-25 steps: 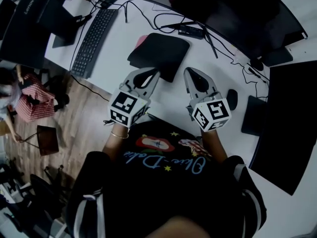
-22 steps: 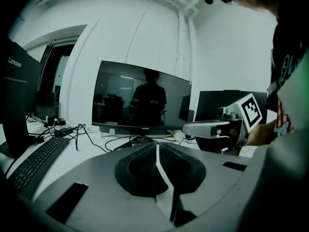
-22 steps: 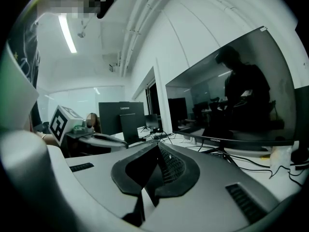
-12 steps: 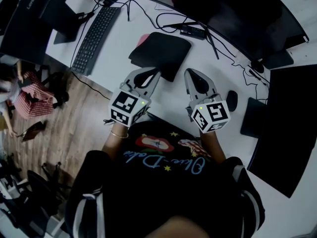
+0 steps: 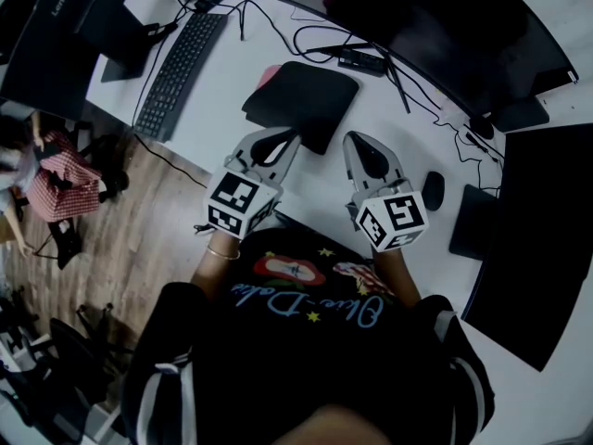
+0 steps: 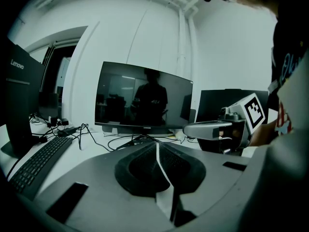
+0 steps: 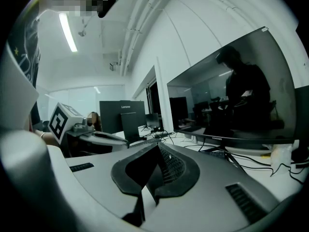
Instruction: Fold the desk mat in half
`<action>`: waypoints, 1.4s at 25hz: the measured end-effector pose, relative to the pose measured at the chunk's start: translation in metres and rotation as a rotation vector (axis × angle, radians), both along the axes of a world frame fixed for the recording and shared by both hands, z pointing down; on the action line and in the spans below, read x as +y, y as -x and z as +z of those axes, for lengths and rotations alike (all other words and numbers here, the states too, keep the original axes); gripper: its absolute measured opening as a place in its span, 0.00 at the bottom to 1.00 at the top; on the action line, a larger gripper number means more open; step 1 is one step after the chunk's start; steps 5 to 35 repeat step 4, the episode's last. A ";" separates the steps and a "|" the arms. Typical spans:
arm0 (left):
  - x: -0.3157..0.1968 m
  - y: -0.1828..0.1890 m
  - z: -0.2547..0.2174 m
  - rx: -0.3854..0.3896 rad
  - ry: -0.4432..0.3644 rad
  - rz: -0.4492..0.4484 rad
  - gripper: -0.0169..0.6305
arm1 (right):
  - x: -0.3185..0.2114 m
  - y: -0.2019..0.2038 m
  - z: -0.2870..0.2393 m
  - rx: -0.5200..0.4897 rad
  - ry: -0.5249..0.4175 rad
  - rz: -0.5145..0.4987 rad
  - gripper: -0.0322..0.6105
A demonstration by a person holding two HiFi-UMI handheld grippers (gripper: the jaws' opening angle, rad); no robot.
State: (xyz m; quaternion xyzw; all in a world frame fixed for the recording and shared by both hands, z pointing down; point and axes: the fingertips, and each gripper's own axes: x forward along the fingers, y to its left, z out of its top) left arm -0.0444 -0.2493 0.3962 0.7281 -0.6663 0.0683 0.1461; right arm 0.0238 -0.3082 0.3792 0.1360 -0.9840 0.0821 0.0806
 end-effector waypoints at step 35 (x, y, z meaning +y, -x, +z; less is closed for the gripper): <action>0.000 0.001 0.000 -0.003 0.002 -0.002 0.05 | 0.000 0.000 -0.002 -0.004 -0.003 0.003 0.05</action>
